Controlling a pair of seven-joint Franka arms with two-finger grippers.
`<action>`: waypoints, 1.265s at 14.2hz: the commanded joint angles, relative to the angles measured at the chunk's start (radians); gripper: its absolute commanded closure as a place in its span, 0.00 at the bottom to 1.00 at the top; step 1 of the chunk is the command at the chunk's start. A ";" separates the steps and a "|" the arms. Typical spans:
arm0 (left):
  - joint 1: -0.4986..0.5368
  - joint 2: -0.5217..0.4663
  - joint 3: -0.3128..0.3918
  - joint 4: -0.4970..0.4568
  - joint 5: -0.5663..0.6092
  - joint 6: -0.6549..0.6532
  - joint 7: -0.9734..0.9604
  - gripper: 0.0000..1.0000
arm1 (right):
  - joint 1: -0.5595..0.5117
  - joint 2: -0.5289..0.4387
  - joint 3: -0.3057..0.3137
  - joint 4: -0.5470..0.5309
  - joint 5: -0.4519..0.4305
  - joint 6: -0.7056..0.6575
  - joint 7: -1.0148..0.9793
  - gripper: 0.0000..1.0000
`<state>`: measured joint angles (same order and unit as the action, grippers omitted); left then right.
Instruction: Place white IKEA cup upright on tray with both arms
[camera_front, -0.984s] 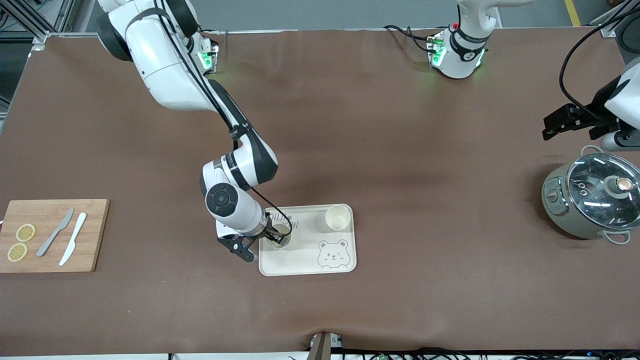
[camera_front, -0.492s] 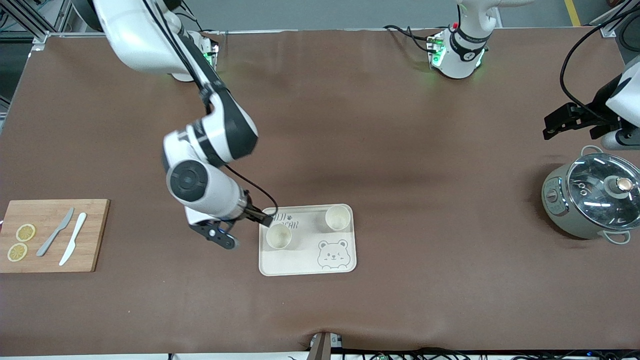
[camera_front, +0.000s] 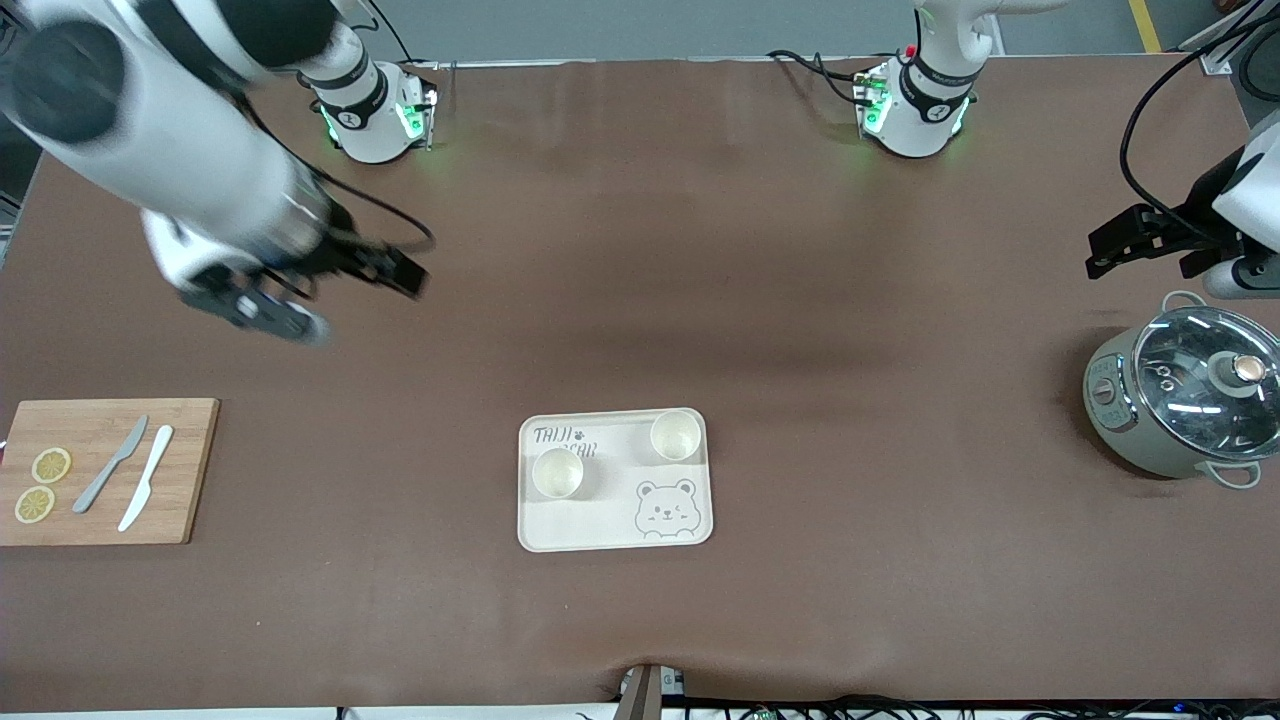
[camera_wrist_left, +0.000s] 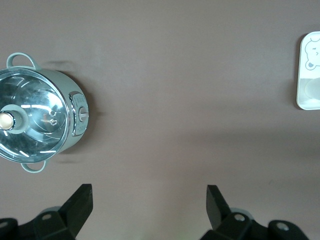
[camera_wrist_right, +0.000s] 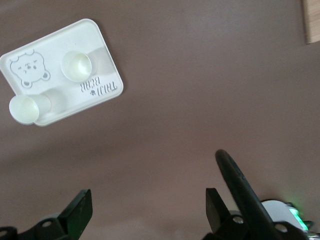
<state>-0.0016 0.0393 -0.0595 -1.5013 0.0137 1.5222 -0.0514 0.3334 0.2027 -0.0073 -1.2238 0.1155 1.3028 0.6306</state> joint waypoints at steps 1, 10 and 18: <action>0.009 -0.013 -0.006 0.000 -0.017 0.003 0.021 0.00 | -0.112 -0.185 0.009 -0.161 -0.002 -0.011 -0.185 0.00; 0.009 -0.013 -0.008 0.010 -0.015 0.003 0.016 0.00 | -0.396 -0.341 0.009 -0.399 -0.111 0.168 -0.595 0.00; 0.009 -0.013 -0.010 0.012 -0.015 0.003 0.013 0.00 | -0.410 -0.315 0.009 -0.438 -0.134 0.234 -0.638 0.00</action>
<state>-0.0017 0.0392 -0.0620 -1.4919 0.0135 1.5252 -0.0514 -0.0581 -0.1094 -0.0110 -1.6497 -0.0057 1.5238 0.0118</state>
